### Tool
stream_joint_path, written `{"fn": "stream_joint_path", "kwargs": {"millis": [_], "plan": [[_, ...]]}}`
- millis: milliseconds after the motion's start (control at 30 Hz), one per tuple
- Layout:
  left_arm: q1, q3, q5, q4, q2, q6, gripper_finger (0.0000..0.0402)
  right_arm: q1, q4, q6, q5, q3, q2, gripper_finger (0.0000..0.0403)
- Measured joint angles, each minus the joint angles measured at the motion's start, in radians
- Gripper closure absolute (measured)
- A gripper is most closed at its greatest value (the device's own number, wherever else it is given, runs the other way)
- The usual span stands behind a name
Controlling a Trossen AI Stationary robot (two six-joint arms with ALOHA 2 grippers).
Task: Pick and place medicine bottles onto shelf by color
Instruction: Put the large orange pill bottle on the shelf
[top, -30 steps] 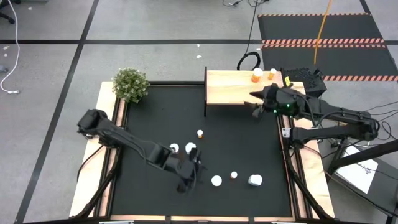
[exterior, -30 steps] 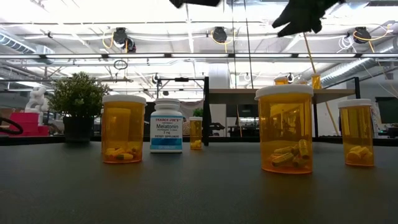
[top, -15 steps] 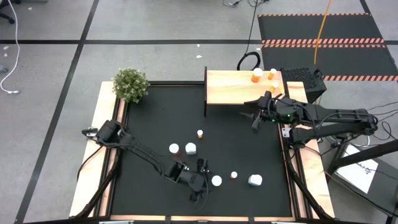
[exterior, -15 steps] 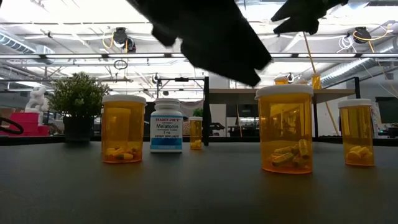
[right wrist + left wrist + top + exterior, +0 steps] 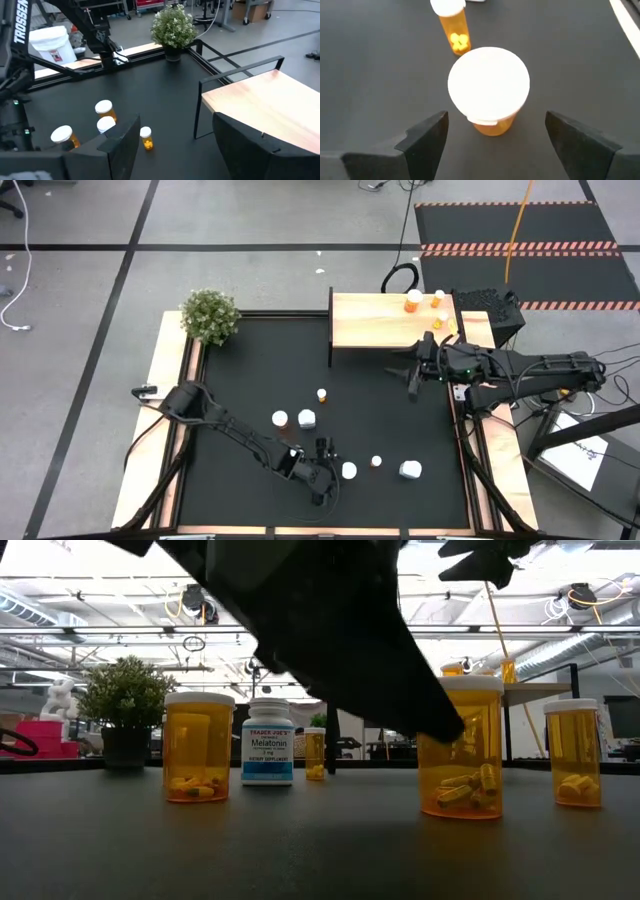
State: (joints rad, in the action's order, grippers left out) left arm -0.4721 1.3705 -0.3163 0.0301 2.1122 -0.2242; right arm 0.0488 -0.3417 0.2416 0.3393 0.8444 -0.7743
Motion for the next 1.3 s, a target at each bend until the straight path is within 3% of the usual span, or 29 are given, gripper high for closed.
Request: {"fn": "stream_joint_path", "kwargs": {"millis": [433,1033,1300], "plan": [[0.002,0.0,0.008,-0.148,0.077,0.001,0.0076,0.002,0.002,-0.003,0.0,0.0,0.0,0.0158],[0.013,0.0,0.011,-0.208,0.11,0.031,0.0198,0.002,0.001,-0.003,0.0,0.0,0.0,0.0158],[0.026,0.0,0.012,-0.168,0.096,0.046,0.0211,0.002,0.001,0.0,0.0,0.0,0.0,0.0158]]}}
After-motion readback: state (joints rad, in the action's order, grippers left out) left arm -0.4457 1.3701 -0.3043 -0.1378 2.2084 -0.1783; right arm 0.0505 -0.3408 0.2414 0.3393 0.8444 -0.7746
